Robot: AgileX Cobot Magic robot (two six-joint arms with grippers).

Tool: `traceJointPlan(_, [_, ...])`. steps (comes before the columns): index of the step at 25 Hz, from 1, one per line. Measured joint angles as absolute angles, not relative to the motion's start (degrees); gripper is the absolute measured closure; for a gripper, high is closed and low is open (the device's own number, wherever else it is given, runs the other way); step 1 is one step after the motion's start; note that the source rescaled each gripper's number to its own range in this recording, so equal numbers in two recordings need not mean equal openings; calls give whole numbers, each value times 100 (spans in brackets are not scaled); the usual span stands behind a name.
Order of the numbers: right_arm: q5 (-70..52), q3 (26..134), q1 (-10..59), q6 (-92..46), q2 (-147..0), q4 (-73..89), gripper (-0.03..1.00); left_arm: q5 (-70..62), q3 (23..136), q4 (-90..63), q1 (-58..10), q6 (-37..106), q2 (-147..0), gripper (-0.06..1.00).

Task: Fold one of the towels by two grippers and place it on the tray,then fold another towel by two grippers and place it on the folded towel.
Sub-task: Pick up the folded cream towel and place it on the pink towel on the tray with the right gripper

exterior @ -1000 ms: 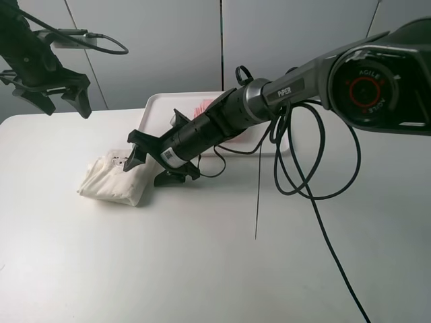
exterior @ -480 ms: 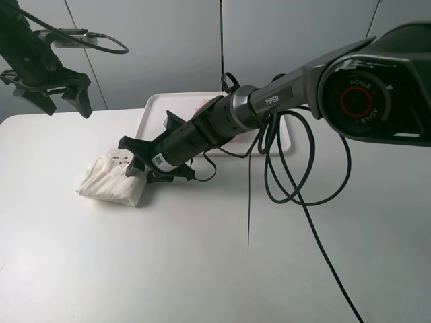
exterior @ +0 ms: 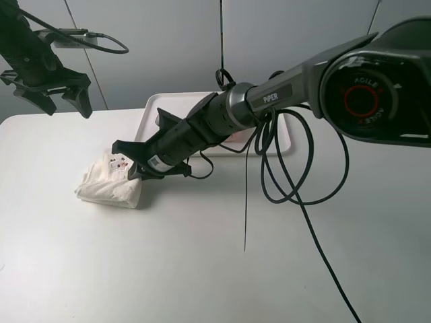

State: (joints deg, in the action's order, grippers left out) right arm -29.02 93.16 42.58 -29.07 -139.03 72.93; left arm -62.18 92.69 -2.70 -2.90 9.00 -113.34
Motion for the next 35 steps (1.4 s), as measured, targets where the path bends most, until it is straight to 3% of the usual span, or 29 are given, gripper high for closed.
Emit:
traceJointPlan(6, [-3004,9316,4075,-2907,-13224,6802,90,-6218,9269,-308,-290,900,-11334,-3])
traceJointPlan(25, [-4035,10319,2128,-2136,-12944,6051,90,-6239,9269,-362,-290,913,-11334,-3])
traceJointPlan(35, [-4223,10319,1841,-1511,-13003,5050,90,-6229,9269,-384,-290,913,-11334,-3])
